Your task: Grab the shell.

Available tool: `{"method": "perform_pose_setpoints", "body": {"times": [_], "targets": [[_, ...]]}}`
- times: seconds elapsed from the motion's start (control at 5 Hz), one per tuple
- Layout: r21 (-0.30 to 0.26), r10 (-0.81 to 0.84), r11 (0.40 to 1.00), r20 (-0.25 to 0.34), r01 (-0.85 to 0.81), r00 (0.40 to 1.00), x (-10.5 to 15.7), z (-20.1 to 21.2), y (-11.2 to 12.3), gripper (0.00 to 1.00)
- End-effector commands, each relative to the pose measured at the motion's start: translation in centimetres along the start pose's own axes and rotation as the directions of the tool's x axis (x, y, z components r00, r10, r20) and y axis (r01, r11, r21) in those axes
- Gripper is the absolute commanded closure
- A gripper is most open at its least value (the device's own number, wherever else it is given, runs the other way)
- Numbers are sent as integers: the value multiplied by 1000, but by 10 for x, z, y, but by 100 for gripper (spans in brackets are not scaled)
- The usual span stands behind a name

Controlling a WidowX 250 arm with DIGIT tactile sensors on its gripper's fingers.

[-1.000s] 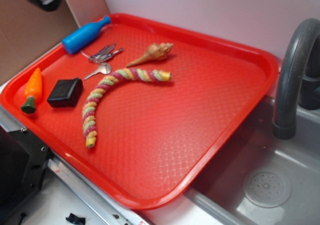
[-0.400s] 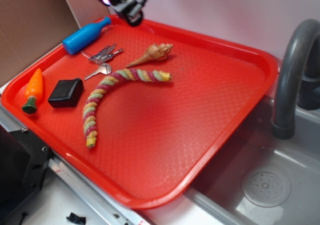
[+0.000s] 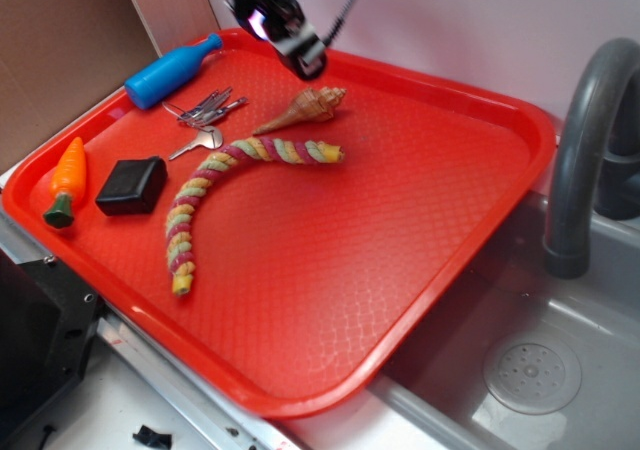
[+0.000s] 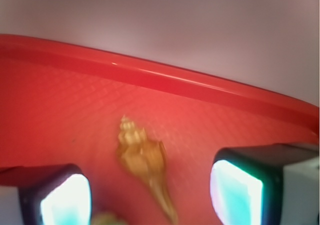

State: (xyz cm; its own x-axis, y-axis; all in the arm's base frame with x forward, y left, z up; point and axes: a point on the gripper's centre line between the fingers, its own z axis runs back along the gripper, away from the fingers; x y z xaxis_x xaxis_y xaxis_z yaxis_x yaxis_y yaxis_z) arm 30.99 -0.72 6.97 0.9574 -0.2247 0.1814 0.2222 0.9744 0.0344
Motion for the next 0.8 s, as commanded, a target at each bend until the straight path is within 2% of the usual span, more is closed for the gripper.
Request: {"method": "perform_pose_setpoints", "body": {"times": [0.0, 0.4, 0.6], "targets": [[33, -44, 998, -36, 45, 998, 19, -22, 7, 0], [2, -81, 997, -87, 81, 993, 13, -38, -5, 0], [-5, -73, 997, -91, 73, 993, 11, -40, -9, 52]]}}
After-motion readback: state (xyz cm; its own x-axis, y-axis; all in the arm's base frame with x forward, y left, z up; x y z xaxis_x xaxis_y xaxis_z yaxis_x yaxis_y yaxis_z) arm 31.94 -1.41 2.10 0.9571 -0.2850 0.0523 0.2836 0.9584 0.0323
